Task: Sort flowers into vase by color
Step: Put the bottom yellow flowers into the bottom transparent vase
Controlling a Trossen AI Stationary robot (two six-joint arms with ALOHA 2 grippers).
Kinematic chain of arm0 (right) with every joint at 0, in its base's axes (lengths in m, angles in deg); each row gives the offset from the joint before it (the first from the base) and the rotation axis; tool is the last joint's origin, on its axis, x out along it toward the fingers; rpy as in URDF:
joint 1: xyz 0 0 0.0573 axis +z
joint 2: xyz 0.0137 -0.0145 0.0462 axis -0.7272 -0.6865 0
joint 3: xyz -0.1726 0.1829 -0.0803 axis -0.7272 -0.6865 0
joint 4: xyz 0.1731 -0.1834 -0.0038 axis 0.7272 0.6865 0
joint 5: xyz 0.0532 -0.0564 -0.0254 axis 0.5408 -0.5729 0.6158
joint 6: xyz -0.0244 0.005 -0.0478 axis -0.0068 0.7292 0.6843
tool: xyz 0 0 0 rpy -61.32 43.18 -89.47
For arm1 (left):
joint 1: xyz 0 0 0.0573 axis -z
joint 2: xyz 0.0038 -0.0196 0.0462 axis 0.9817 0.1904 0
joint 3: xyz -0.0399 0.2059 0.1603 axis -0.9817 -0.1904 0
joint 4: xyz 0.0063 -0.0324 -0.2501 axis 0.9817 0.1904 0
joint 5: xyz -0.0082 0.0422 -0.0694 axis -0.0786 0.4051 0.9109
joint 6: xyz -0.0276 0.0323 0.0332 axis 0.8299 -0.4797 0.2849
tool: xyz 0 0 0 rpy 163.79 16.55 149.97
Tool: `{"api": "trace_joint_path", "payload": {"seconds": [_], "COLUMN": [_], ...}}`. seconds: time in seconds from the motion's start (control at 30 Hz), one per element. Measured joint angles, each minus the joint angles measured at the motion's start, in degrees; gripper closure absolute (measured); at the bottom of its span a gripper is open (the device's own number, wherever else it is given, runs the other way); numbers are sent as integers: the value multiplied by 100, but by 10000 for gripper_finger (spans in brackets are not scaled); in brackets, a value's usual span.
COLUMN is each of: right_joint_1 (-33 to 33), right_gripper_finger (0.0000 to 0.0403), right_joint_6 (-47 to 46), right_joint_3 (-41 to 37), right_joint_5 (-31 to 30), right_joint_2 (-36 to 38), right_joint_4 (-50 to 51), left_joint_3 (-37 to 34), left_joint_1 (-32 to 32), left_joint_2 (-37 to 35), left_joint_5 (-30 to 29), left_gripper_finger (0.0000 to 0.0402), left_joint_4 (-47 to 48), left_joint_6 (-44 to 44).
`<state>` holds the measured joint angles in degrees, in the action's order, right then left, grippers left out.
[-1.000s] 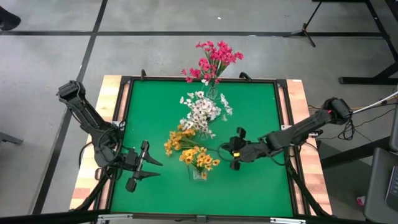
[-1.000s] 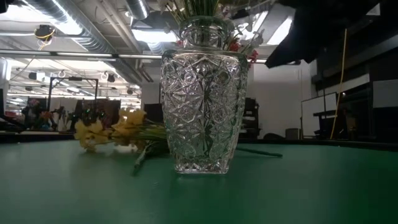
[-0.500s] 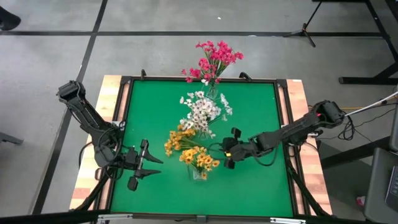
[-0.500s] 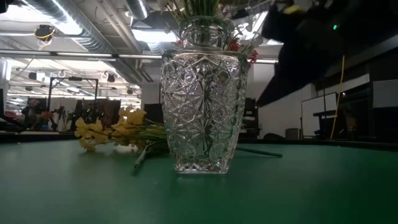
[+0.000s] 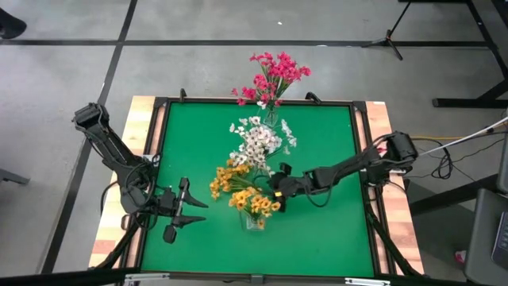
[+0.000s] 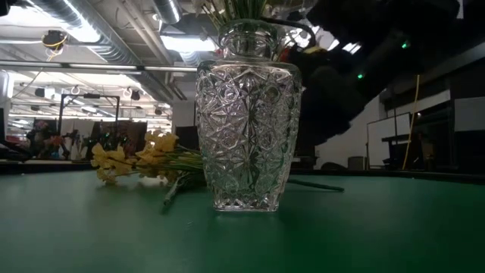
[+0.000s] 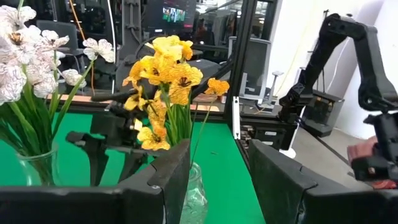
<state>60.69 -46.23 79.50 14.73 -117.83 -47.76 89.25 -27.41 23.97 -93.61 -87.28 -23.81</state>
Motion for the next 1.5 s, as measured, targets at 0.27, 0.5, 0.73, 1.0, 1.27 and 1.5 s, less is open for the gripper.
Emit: {"api": "trace_joint_path", "payload": {"seconds": [0.27, 0.5, 0.73, 1.0, 1.27, 1.5], "right_joint_1": [-123, -186, -173, -168, -122, 89], "right_gripper_finger": [227, 237, 380, 389, 389, 389], "right_joint_6": [228, 124, -75, -230, -194, 51], "right_joint_3": [2, 0, 0, 0, 2, 2], "right_joint_5": [204, 222, 33, -189, 5, -94], "right_joint_2": [-547, -729, -731, -684, -163, 463], "right_joint_4": [-750, -792, -732, -968, -1087, -1100], "left_joint_3": [0, 0, 0, 0, 0, 0], "left_joint_1": [0, 0, 0, 0, 0, 0], "left_joint_2": [0, 0, 0, 0, 0, -1], "left_joint_5": [-19, -21, -23, -23, -23, -24], "left_gripper_finger": [243, 243, 243, 243, 243, 243], "left_joint_4": [6, 7, 6, 6, 7, 7], "left_joint_6": [4, 4, 4, 132, 133, 133]}}
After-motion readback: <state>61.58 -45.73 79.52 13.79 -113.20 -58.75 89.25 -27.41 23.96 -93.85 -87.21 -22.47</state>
